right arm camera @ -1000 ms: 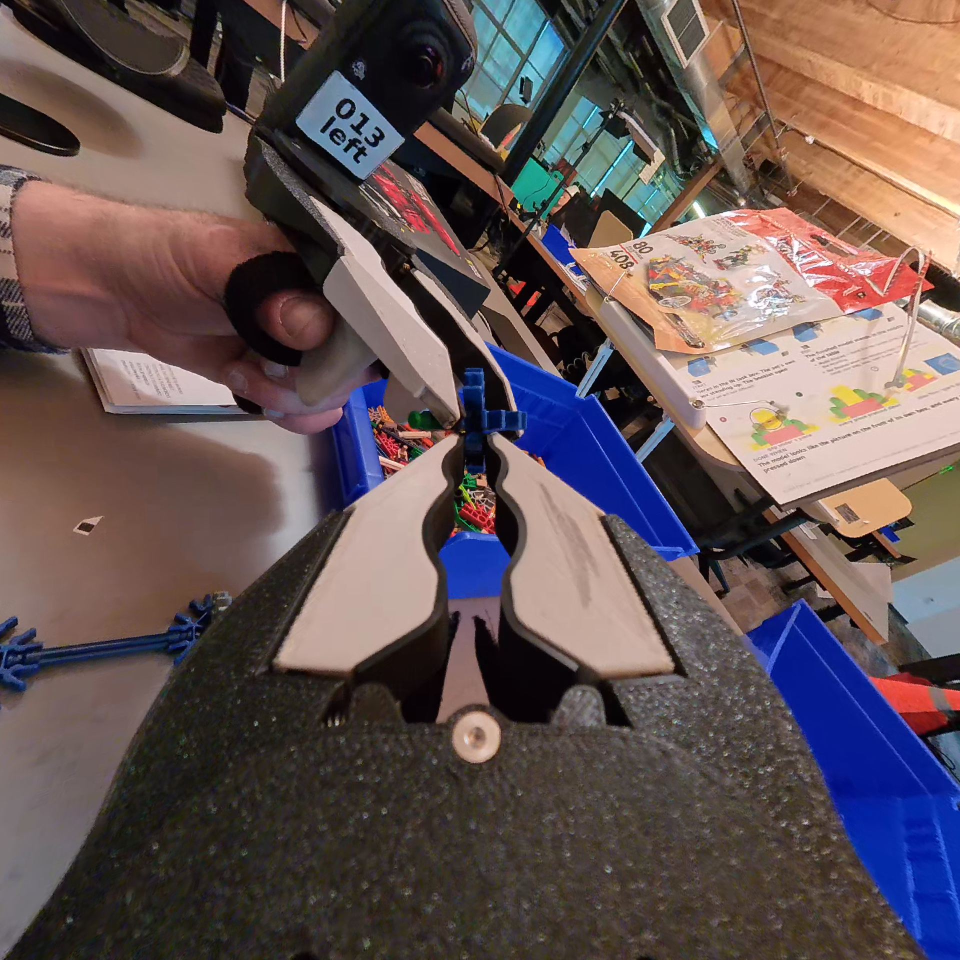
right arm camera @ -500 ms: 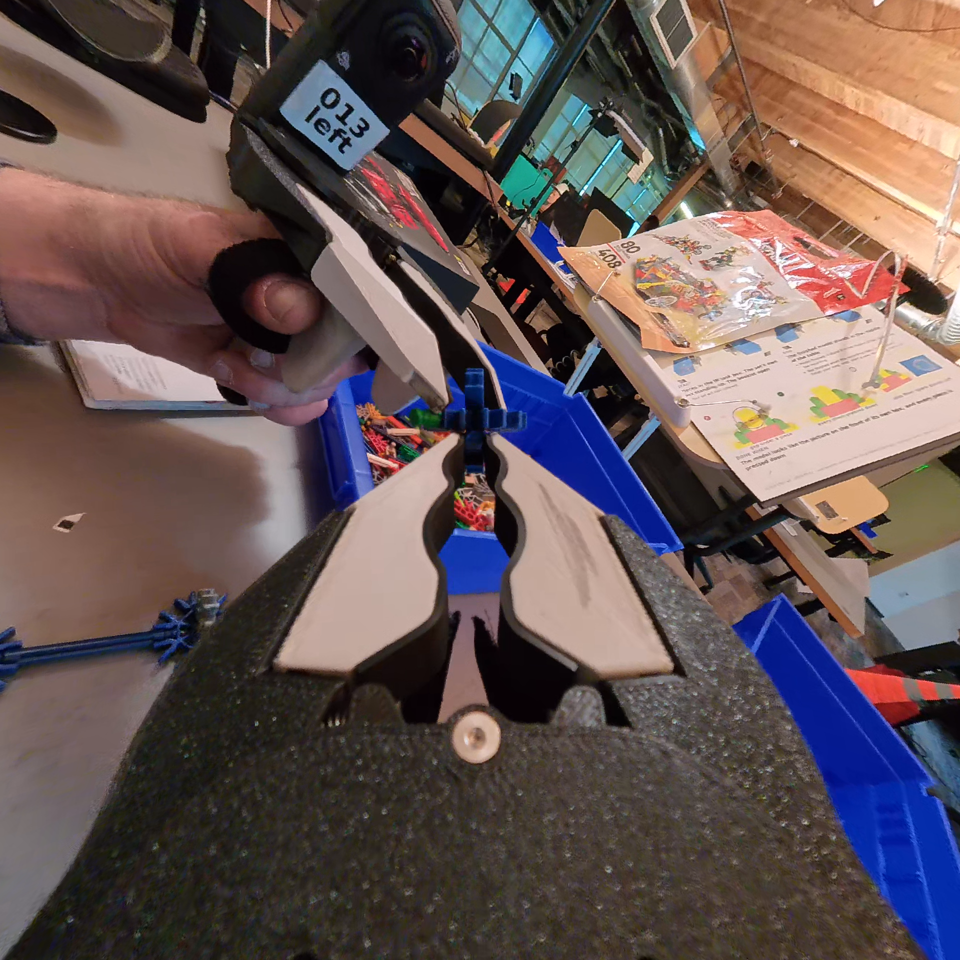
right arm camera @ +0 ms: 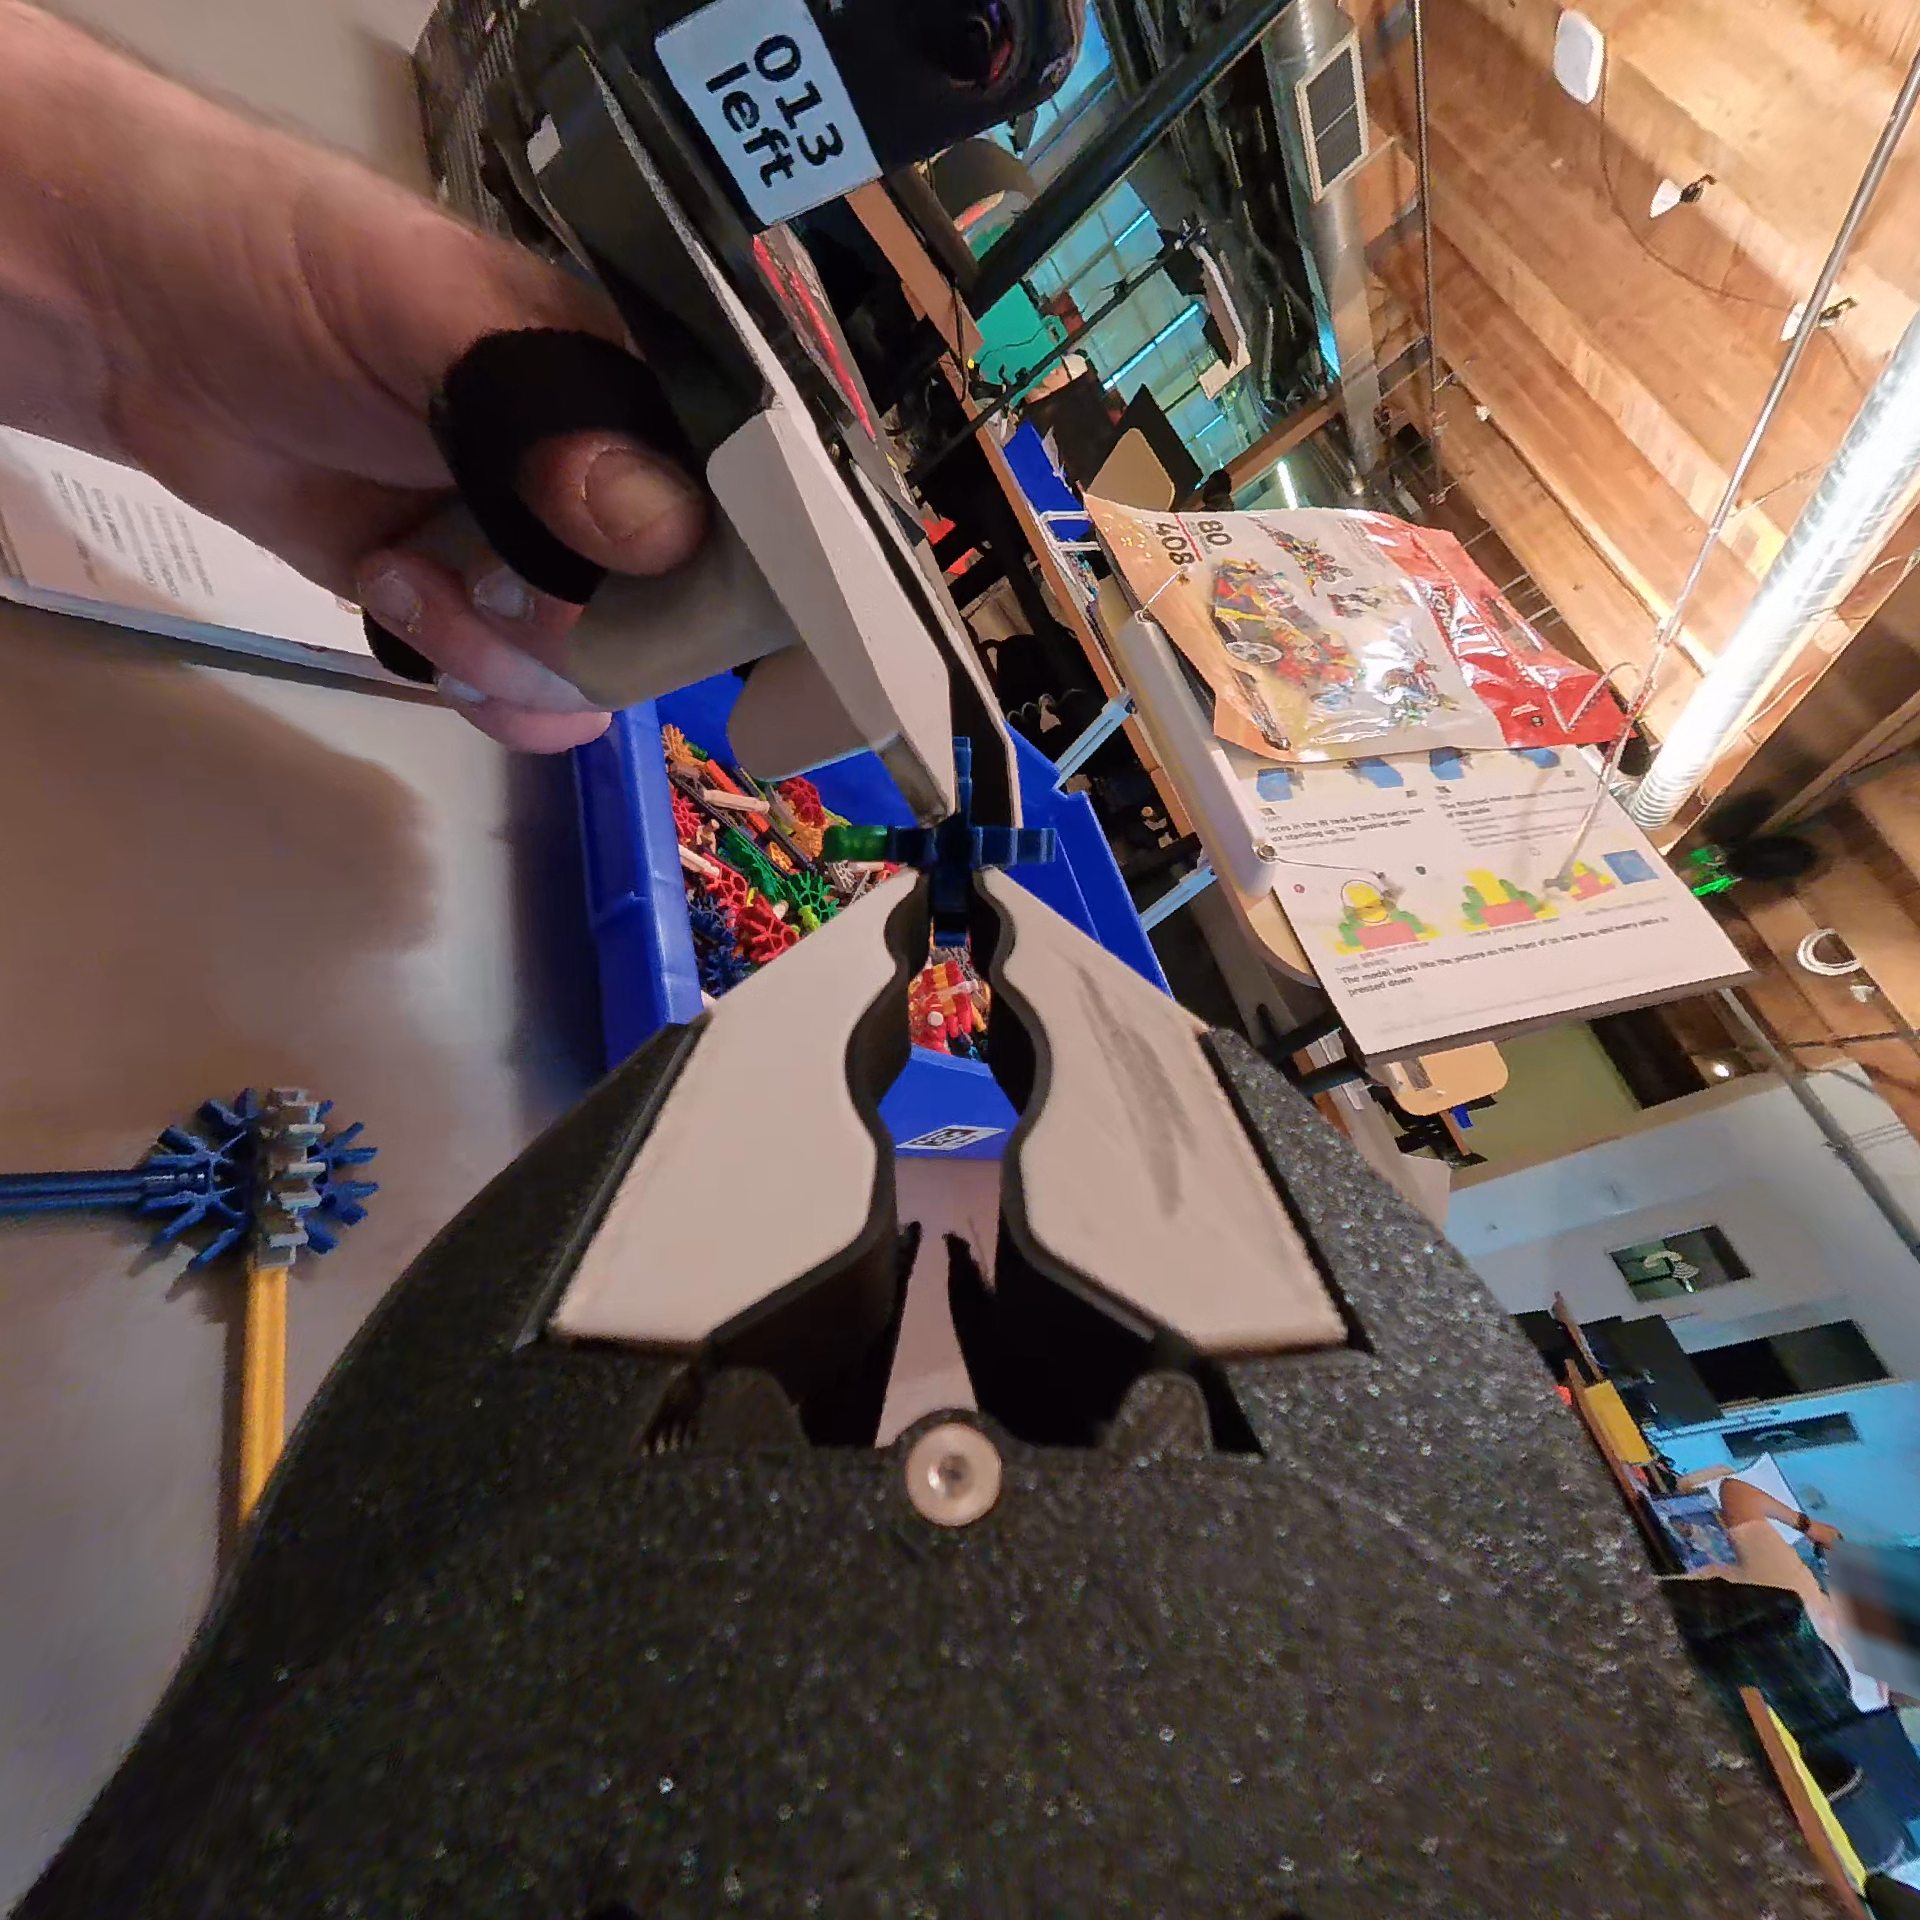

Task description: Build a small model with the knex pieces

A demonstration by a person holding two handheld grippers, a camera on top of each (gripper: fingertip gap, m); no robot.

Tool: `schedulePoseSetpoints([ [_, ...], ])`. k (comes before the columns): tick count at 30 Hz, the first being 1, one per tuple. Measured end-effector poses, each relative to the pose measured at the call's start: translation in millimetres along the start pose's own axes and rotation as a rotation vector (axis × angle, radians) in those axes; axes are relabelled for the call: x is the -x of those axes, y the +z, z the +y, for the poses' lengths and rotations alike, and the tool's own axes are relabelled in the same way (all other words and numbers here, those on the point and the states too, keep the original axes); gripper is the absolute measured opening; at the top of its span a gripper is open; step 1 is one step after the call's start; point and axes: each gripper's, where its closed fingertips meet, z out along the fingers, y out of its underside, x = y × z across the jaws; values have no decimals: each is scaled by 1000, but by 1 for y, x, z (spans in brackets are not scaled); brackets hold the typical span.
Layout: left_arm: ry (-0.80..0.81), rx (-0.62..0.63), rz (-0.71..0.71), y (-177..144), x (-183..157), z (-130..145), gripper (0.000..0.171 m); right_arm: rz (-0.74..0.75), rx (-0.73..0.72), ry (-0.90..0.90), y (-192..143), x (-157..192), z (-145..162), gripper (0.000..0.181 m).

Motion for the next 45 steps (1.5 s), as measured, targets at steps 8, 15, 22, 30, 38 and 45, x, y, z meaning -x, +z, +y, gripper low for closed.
schedulePoseSetpoints([
  [8, 21, 2, -19, 1, 0, 0, 39, 22, 12, -35, 0, -1, 1, 5],
  [15, 63, 18, -40, 2, 1, 2, 35, 22, 13, -64, 1, 2, 0, 6],
  [22, 78, 40, -44, 2, 0, 5, 33, -3, 17, -46, 1, 6, 2, 6],
  [30, 84, 21, -22, 3, -6, 2, 32, -79, -12, 68, -3, 8, -2, 6],
  [38, 89, 31, -14, 4, -7, 4, 32, -146, -17, 177, -5, 11, -3, 6],
  [45, 71, 20, 14, 4, -10, 4, 31, -263, -51, 384, -6, 16, -6, 7],
])
